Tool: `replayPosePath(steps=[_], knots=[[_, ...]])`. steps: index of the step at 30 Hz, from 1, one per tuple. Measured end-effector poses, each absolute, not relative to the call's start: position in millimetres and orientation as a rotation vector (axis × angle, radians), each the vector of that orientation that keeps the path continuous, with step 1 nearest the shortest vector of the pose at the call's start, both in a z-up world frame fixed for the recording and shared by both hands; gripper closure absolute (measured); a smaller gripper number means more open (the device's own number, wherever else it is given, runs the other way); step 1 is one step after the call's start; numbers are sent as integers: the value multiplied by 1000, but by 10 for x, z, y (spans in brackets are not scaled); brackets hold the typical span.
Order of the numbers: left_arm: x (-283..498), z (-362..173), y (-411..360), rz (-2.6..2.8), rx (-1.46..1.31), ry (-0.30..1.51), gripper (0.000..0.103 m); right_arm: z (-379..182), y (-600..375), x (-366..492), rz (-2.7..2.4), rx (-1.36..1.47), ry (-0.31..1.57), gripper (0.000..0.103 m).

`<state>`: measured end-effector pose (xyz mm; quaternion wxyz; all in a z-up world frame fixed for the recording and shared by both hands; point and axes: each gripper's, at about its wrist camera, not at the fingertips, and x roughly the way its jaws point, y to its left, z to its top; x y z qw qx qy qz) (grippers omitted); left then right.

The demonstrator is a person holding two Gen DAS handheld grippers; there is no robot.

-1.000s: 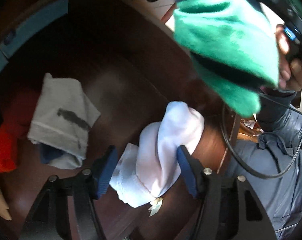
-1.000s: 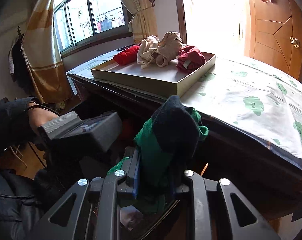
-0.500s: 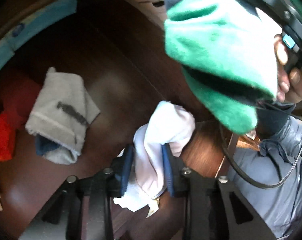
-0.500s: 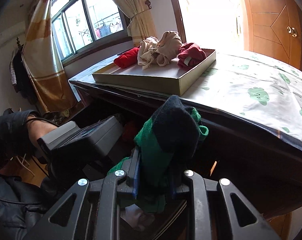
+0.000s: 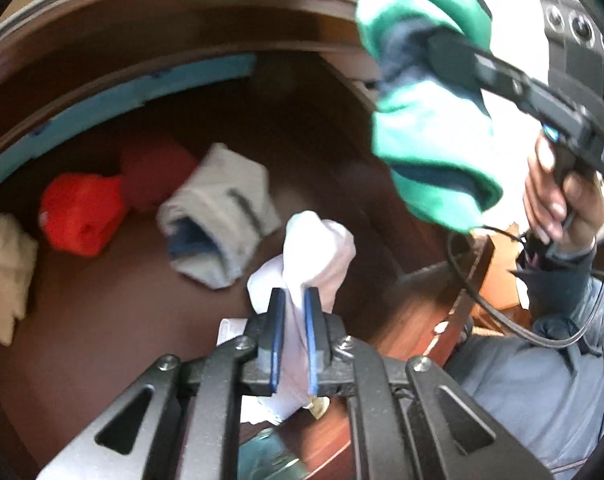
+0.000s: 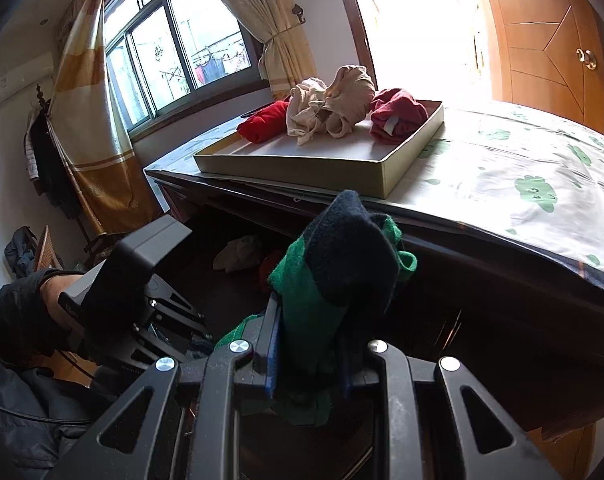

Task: Take underwear out of drawer
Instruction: 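Lift the white underwear out of the drawer with the left tool while the right tool holds the striped garment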

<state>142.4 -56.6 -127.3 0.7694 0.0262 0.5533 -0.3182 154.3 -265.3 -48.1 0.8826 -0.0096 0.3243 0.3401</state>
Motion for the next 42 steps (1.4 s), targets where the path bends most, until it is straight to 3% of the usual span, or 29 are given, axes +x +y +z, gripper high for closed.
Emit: replayPosePath(steps=[6, 10, 12, 20, 26, 30, 31, 32, 33, 36, 42], knots=[[1466, -1353, -427, -602, 86, 1208, 94, -514, -2557, 1547, 720, -31, 688, 78], [1495, -1422, -510, -611, 120, 1241, 79, -540, -2507, 1562, 728, -33, 698, 78], [1532, -1450, -602, -638, 144, 1250, 66, -556, -2496, 1558, 730, -36, 702, 78], [1746, -1669, -859, -683, 196, 1412, 55, -592, -2521, 1560, 728, -27, 702, 78], [1913, -1806, -1028, -674, 264, 1497, 41, -631, -2497, 1549, 739, -27, 707, 78], [2014, -1853, -1134, -685, 254, 1512, 44, -665, -2490, 1555, 740, -23, 713, 78], [2046, -1858, -1224, -687, 256, 1504, 52, -670, -2492, 1558, 739, -22, 714, 78], [2007, -1854, -1213, -696, 259, 1500, 70, -674, -2496, 1558, 738, -19, 713, 78], [1972, -1835, -1207, -707, 249, 1491, 76, -674, -2504, 1556, 738, -15, 711, 78], [1929, -1777, -1199, -714, 226, 1419, 82, -677, -2531, 1547, 737, 1, 706, 78], [1762, -1610, -1085, -699, 181, 1277, 82, -686, -2548, 1538, 737, 17, 699, 78]])
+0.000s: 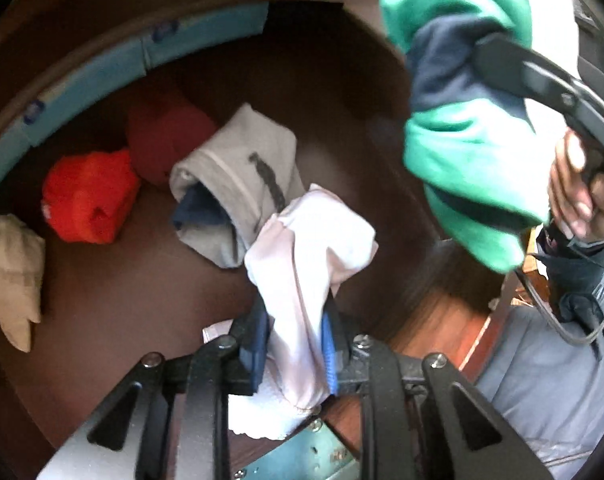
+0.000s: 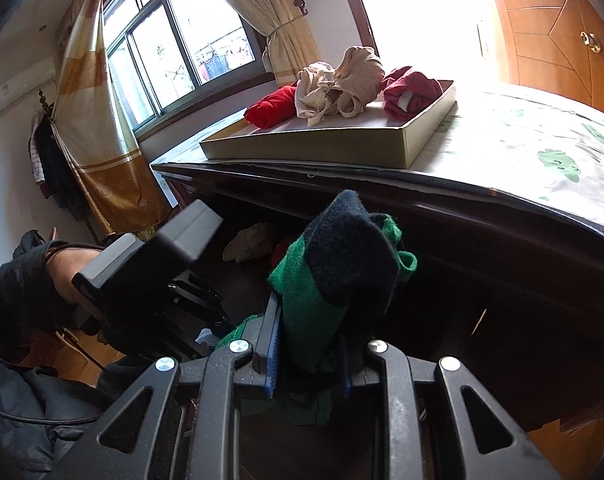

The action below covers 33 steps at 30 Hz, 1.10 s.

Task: Take underwear out of drawer
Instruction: 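Lift the white underwear out of the drawer with the left tool while the right tool holds the striped garment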

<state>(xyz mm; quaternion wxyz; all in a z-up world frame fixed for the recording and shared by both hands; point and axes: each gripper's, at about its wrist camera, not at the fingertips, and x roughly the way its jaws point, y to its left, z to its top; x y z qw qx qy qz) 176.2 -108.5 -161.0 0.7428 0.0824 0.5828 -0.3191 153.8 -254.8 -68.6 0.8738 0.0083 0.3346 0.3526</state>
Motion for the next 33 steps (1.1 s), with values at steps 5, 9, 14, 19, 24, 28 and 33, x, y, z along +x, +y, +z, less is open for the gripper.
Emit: replayPosePath(steps=[5, 9, 14, 19, 24, 28, 33], knots=[[1615, -1437, -878, -672, 53, 1145, 82, -651, -2544, 1509, 740, 31, 670, 78], [1558, -1345, -749, -629, -13, 1042, 82, -633, -2518, 1480, 738, 30, 653, 78], [1401, -1201, -486, -567, -83, 941, 82, -570, -2503, 1434, 739, 35, 617, 78], [1379, -1194, -431, -516, -132, 865, 82, -499, -2486, 1392, 734, 30, 573, 78], [1279, -1095, -337, -477, -146, 797, 82, -453, -2480, 1400, 731, 34, 553, 78], [1210, -991, -263, -450, -152, 752, 82, -431, -2458, 1382, 734, 31, 539, 78], [1137, -906, -180, -427, -166, 700, 82, -419, -2448, 1366, 738, 31, 524, 78]])
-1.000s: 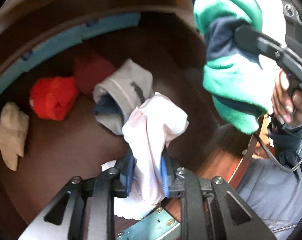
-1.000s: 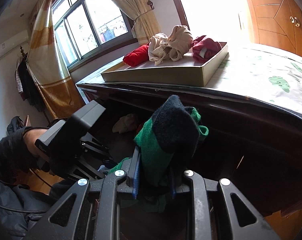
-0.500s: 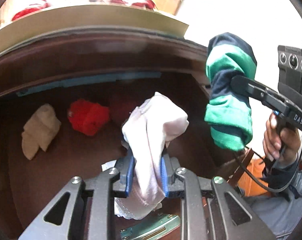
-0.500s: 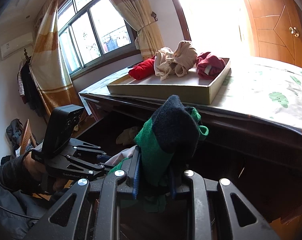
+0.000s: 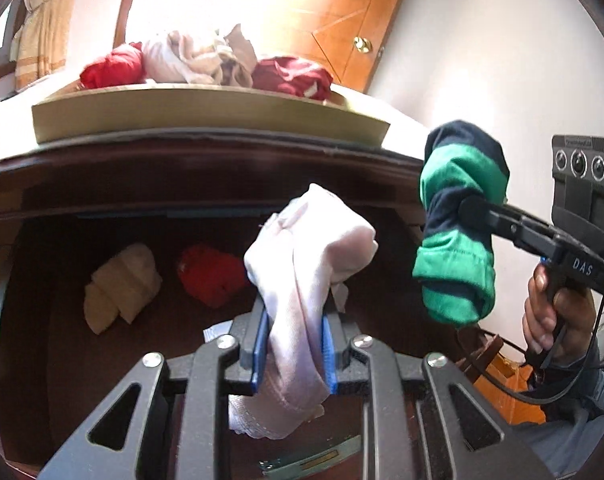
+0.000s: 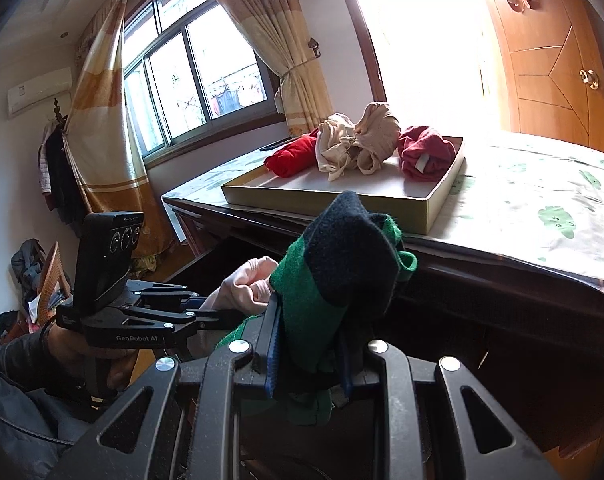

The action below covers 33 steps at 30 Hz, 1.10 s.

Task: Take underwear out of drawer
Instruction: 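Lift the white underwear out of the drawer with the left tool while the right tool holds the striped garment, then carry the white underwear and striped garment over the tray with both tools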

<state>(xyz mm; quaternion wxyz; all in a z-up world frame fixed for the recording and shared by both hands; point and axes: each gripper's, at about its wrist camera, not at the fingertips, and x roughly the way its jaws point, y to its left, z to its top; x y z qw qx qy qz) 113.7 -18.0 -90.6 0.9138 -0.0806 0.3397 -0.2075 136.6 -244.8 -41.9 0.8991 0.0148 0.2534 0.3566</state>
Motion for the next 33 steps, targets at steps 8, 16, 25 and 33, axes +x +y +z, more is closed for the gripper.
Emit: replayPosePath(steps=[8, 16, 25, 33], knots=[[996, -696, -134, -313, -88, 590, 82, -412, -2407, 1353, 732, 13, 496, 78], [922, -606, -82, -225, -21, 566, 82, -364, -2344, 1329, 731, -13, 469, 78], [905, -544, 34, -167, -15, 543, 82, -315, -2292, 1312, 735, -35, 449, 78], [903, -462, 77, -145, -7, 521, 82, -221, -2249, 1332, 741, -59, 428, 78]])
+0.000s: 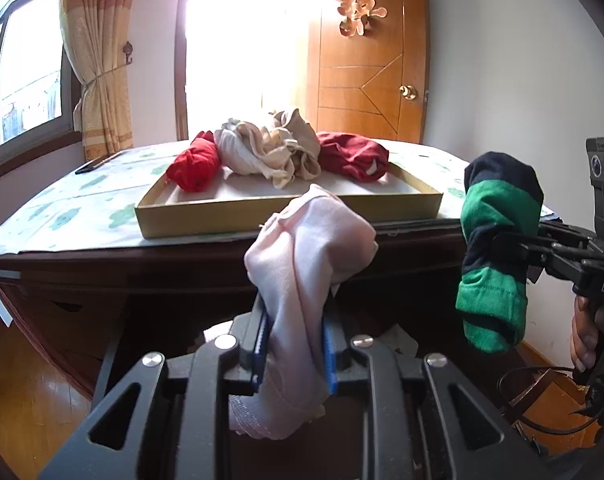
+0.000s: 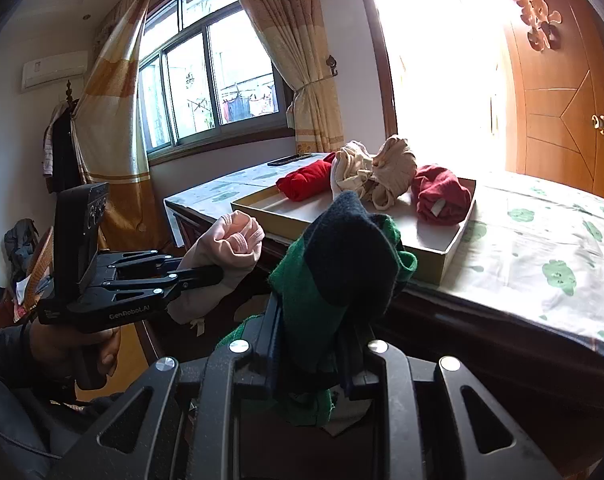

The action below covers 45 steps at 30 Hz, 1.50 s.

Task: Take underwear out of drawer
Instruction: 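Carry the white underwear and striped garment over the tray with both tools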

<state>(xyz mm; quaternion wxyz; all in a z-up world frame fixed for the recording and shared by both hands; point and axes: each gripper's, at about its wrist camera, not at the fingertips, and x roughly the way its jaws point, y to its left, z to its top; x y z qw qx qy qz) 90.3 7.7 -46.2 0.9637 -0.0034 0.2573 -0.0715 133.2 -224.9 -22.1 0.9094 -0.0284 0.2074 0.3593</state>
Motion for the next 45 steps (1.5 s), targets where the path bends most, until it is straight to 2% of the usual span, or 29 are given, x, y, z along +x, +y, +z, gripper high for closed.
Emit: replayPosePath(steps=[24, 45], knots=[[1221, 89, 98, -129, 50, 443, 82, 262, -2144, 1705, 723, -116, 368, 78], [2403, 664, -12, -161, 5, 483, 82, 751, -2055, 2723, 591, -173, 399, 78]])
